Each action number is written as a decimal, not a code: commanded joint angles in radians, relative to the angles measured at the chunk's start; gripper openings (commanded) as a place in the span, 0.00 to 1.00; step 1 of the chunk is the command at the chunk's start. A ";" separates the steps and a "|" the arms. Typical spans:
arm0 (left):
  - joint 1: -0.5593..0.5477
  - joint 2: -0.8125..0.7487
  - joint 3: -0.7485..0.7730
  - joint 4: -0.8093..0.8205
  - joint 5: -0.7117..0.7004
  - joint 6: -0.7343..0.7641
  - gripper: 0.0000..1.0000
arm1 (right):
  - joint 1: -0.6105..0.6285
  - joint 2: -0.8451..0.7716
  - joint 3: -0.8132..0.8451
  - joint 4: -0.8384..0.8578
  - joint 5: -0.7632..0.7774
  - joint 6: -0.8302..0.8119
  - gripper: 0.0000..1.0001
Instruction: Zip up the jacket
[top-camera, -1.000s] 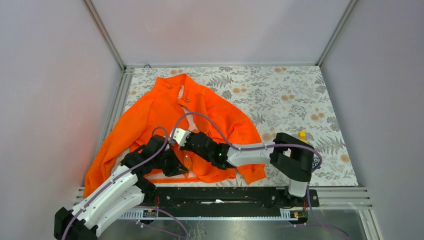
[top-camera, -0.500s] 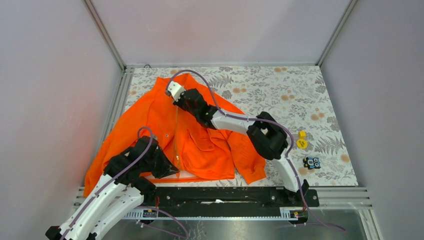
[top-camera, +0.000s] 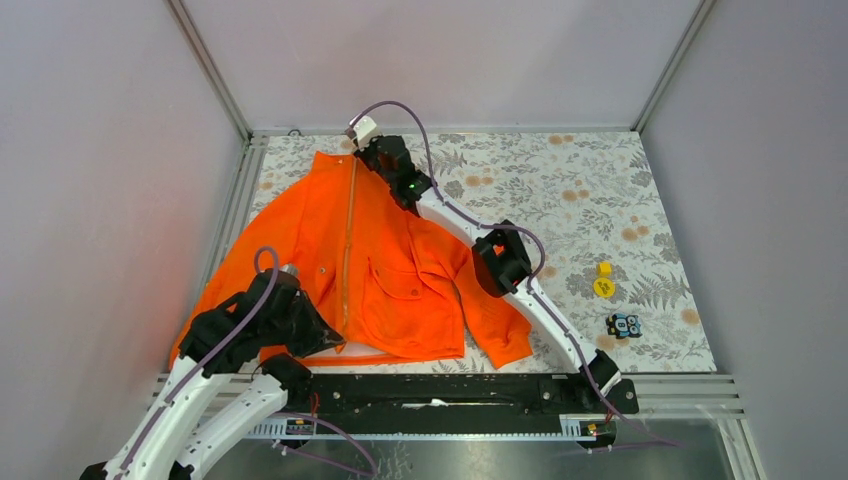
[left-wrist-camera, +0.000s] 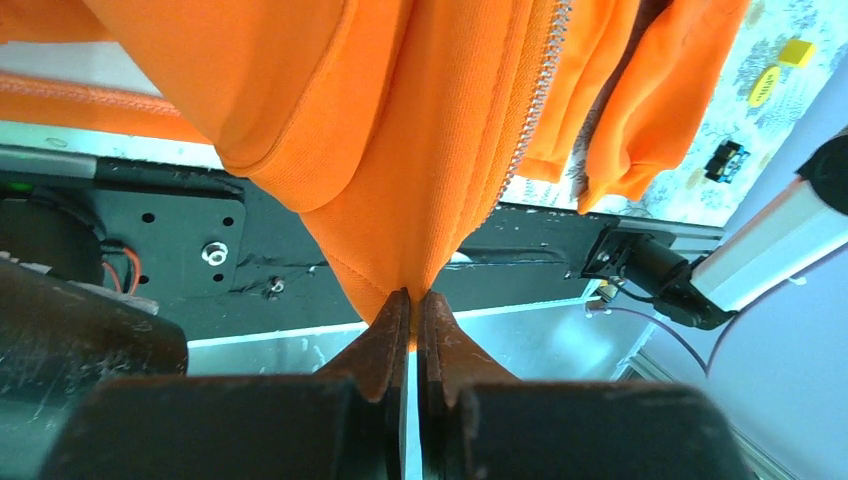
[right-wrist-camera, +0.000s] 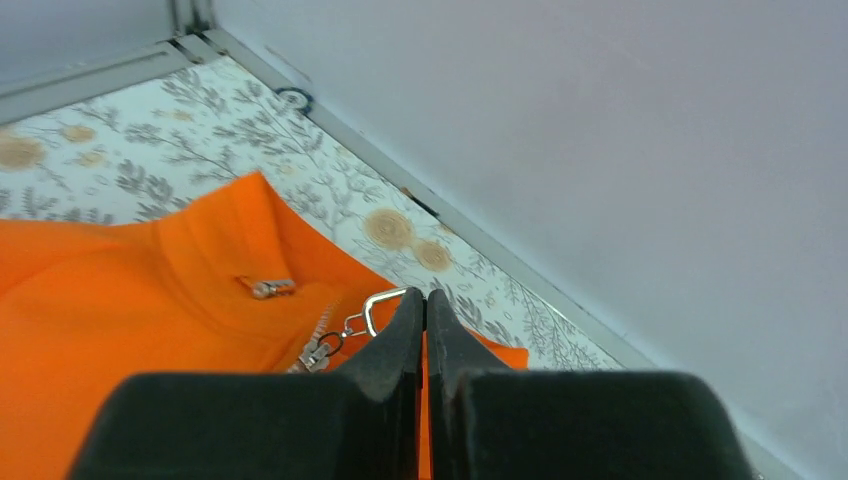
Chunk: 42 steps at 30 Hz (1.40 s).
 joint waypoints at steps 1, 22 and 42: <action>-0.006 0.016 0.012 -0.149 0.050 0.021 0.00 | -0.091 -0.030 0.030 0.205 0.008 0.095 0.00; 0.002 0.225 -0.083 -0.086 0.095 0.085 0.00 | -0.171 -0.051 0.080 0.427 -0.019 0.265 0.00; 0.007 0.072 -0.047 0.289 -0.168 -0.015 0.99 | -0.096 -1.170 -1.181 -0.242 -0.056 0.641 1.00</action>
